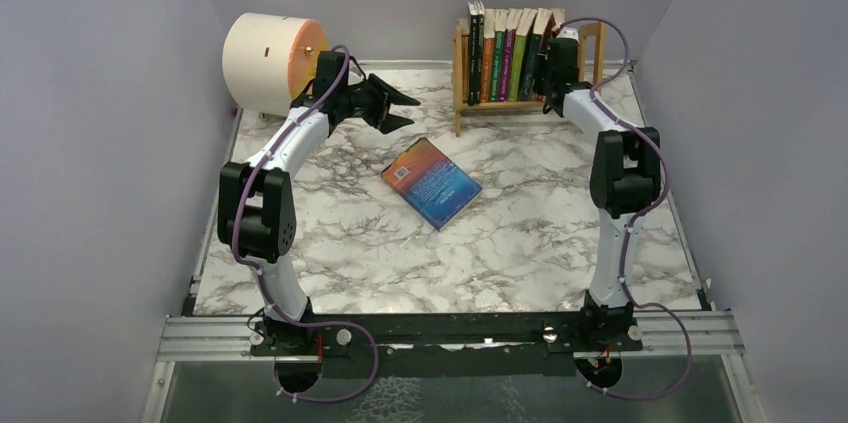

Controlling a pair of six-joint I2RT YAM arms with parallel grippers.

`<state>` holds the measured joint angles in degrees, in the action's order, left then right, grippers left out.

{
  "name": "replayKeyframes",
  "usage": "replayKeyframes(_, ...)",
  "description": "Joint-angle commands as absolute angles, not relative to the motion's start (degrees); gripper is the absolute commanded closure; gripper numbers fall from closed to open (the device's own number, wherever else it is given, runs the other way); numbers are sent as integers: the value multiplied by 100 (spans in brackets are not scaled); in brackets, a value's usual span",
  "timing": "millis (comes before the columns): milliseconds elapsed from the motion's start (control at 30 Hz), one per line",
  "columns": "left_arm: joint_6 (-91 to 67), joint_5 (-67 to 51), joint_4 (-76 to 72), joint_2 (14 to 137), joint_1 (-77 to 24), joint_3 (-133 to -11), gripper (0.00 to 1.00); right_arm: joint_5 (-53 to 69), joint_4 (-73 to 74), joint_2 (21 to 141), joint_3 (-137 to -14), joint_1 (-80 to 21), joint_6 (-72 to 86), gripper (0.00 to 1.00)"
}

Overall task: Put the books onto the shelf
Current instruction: Place the book on the shelf.

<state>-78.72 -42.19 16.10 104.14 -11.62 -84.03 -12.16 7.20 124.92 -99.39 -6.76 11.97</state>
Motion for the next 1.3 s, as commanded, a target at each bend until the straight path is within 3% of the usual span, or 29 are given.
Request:
replayKeyframes(0,-7848,-4244,1567,10128,-1125,-8298,61,-862,440,12434,-9935,-658,1211,99)
replayKeyframes(200,-7849,-4250,1540,10133,-1116,-8241,61,-767,352,12251,-9779,-659,1249,95)
replayKeyframes(567,-7869,-4305,1432,10124,-1099,-8123,61,-603,391,11972,-9765,-659,1238,52)
replayKeyframes(1267,-7884,-4416,1303,9999,-964,-7946,61,-763,466,10713,-9189,-667,1288,51)
